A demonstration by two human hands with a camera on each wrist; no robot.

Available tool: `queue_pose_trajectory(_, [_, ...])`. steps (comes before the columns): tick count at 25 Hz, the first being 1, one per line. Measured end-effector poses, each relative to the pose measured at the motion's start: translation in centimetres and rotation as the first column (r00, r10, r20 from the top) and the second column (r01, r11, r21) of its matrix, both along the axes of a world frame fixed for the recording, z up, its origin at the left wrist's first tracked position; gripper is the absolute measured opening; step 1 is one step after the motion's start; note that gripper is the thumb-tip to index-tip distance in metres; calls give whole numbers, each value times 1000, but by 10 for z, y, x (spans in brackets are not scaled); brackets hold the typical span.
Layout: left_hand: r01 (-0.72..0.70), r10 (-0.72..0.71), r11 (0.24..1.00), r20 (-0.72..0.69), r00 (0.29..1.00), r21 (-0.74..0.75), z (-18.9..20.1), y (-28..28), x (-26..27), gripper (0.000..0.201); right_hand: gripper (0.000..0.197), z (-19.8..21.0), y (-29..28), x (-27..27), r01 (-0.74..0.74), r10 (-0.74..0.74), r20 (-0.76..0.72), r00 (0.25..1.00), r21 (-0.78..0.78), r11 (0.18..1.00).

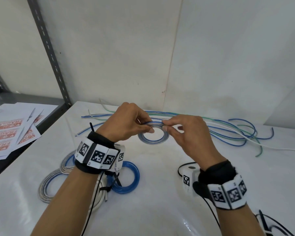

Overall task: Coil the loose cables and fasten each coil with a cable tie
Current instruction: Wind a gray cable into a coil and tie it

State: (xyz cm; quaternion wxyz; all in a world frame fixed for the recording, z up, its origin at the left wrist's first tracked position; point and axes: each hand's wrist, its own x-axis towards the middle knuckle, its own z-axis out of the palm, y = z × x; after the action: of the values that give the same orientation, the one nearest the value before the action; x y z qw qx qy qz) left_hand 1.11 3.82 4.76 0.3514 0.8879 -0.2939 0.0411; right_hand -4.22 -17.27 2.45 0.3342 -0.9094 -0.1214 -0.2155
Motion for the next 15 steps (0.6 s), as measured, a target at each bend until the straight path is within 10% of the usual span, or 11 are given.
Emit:
queue_pose_trajectory(2, [-6,2,996,43,999,91,-2,-5,-1,8,13,3,10,-4,116,-126,-22,992,-258,959])
queue_pose_trajectory(10, [2,-11,991,64,998,132,-2,-7,-3,7,24,1,15,-1,81,-138,-101,985,-435,897])
queue_pose_trajectory(15, [18,-18,1000,-13,1000,-3,2,3,-2,8,17,-3,4,6,-53,48,-31,998,-176,983])
